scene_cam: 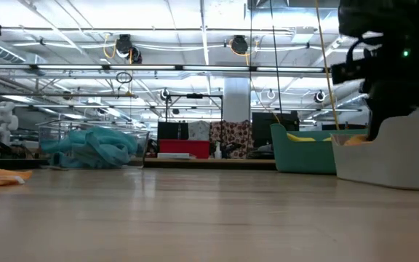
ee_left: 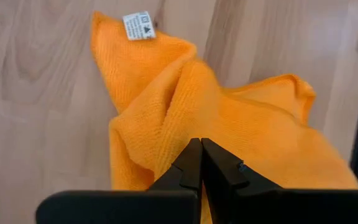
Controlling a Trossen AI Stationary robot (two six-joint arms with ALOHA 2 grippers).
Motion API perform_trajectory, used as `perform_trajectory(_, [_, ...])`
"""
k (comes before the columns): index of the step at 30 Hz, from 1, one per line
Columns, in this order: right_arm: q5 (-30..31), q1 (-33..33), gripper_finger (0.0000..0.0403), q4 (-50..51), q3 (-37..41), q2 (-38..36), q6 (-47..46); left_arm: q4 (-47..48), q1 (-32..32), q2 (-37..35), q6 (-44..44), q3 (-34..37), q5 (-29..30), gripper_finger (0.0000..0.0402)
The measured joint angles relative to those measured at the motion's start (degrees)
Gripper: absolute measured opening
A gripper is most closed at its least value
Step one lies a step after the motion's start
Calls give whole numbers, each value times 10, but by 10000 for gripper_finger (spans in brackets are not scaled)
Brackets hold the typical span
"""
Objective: Sort microfiber towel by color & place in baskets
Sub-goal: Put the right orange towel into the grey bin, then put the orange towel into the grey bin
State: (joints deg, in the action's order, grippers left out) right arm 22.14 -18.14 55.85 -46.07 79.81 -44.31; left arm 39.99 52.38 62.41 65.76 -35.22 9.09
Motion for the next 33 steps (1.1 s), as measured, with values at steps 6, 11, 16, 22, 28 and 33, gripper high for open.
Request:
perform_trajectory(6, [-47,31,3,-40,36,-1,26,1,0,31,0,0,1,13])
perform_trajectory(11, [-55,34,1,-35,20,-7,32,-5,0,42,-1,0,1,13])
perform_trajectory(16, [-48,21,3,2,-34,-27,14,-6,0,41,-30,-23,1,46])
perform_trajectory(22, [0,-14,4,30,-91,-35,-12,0,1,48,-31,-28,0,163])
perform_trajectory(28, [34,-52,4,-27,-97,-35,-9,43,1,113,-51,-6,-17,254])
perform_trajectory(33, [59,-80,4,-93,-97,-35,7,-29,2,178,-118,-1,-59,194])
